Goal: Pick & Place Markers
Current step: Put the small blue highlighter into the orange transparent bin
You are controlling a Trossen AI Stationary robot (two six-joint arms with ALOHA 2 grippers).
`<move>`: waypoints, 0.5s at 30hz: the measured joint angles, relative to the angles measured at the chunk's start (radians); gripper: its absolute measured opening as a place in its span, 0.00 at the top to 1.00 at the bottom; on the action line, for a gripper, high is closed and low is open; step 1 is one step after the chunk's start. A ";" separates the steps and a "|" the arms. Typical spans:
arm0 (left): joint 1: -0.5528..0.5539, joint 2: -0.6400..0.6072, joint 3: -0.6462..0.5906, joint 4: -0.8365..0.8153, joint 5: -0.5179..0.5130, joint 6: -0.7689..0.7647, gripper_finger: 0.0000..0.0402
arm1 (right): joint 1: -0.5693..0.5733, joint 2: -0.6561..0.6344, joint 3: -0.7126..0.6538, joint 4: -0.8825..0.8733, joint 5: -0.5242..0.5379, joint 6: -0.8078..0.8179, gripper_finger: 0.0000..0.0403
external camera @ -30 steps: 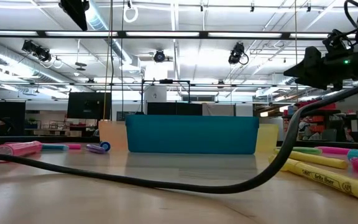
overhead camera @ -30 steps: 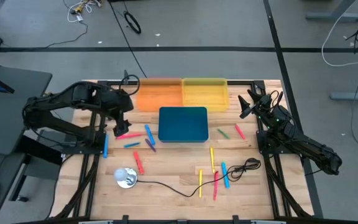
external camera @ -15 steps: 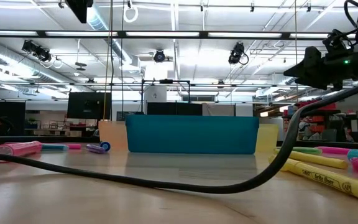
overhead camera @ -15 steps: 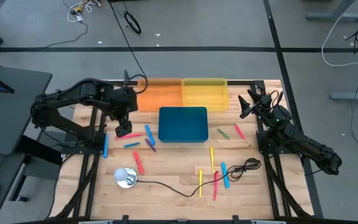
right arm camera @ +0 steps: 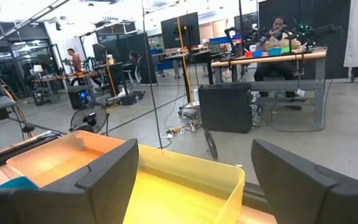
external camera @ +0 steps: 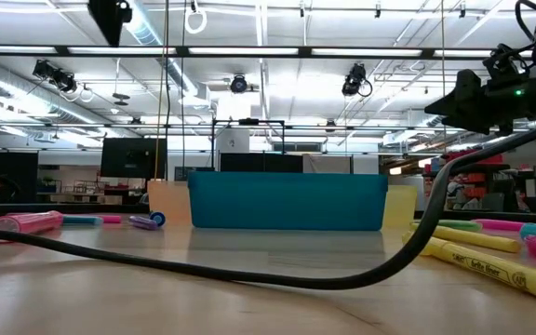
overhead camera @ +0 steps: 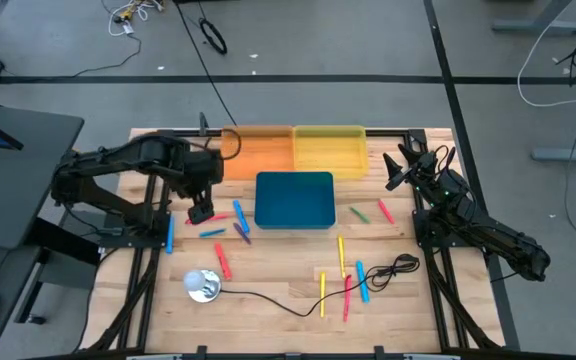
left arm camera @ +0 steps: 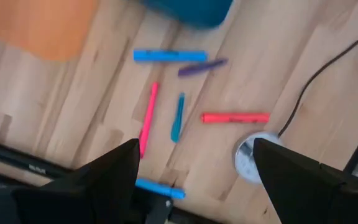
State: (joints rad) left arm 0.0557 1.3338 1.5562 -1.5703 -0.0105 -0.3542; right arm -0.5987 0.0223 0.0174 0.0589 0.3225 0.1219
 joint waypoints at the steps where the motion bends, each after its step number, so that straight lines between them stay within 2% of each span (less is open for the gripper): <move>1: -0.003 -0.002 -0.019 0.001 0.000 -0.001 0.20 | 0.000 0.000 0.000 0.000 0.000 0.000 0.22; 15: -0.036 -0.021 -0.245 0.135 -0.056 -0.018 0.20 | 0.000 0.000 0.000 0.000 0.000 0.000 0.22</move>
State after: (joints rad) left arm 0.0200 1.3132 1.3111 -1.4355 -0.0669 -0.3721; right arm -0.5987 0.0219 0.0177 0.0589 0.3225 0.1219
